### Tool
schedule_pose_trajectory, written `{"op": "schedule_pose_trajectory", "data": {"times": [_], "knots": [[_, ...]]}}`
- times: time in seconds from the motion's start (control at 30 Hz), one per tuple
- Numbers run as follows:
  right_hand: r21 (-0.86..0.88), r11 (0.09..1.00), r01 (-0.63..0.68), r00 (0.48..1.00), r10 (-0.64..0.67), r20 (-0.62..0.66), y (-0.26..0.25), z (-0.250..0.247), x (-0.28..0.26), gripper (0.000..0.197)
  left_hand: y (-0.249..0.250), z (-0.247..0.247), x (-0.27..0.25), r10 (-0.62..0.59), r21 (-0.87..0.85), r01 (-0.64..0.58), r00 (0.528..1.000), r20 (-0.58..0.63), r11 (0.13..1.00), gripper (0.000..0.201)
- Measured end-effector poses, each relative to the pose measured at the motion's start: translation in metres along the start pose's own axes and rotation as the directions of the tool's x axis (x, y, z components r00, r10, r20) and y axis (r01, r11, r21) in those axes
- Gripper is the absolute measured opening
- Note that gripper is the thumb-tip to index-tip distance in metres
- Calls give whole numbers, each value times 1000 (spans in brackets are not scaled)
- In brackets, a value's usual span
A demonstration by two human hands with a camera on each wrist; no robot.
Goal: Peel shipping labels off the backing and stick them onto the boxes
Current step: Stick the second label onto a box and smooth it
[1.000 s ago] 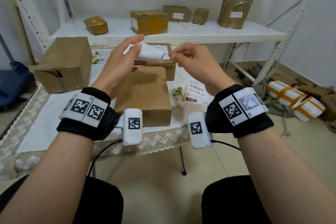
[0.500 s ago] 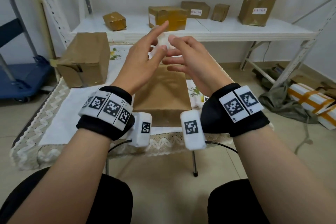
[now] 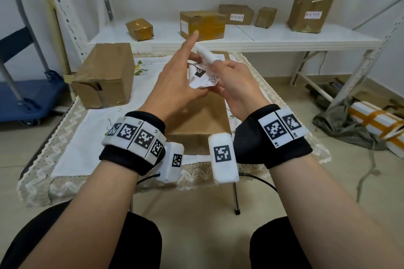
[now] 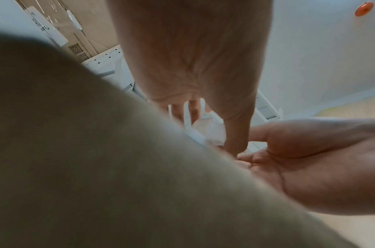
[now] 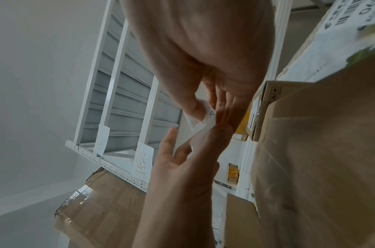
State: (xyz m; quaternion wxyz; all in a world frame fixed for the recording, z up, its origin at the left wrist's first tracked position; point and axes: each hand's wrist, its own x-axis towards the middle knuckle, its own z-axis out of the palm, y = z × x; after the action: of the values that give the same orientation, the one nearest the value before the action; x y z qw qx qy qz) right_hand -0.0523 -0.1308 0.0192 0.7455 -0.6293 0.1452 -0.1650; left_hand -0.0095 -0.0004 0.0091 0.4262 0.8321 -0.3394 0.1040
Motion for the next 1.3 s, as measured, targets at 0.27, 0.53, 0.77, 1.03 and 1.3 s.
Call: {"op": "schedule_pose_trajectory", "data": {"times": [0.27,0.53,0.77,1.03,1.3], "knots": [[164,986,-36,996,48,-73,-1,-3,0,23,-8,-7,1,64,8,-64,998,-2,998,88],[201,979,-12,989,42,-144,3,-2,6,18,-5,-11,-1,130,4,-130,991,23,991,76],[-32,999,-5,991,1,-131,4,2,7,16,5,-16,-7,7,-91,-6,1000,15,996,57],[-60,998,3,997,-7,-79,4,1,5,32,-7,-24,-1,-187,-239,148,971,-149,960,25],[-214,976,36,991,-63,-121,14,-2,14,56,-13,-36,-3,-273,-485,302,953,131,821,33]]}}
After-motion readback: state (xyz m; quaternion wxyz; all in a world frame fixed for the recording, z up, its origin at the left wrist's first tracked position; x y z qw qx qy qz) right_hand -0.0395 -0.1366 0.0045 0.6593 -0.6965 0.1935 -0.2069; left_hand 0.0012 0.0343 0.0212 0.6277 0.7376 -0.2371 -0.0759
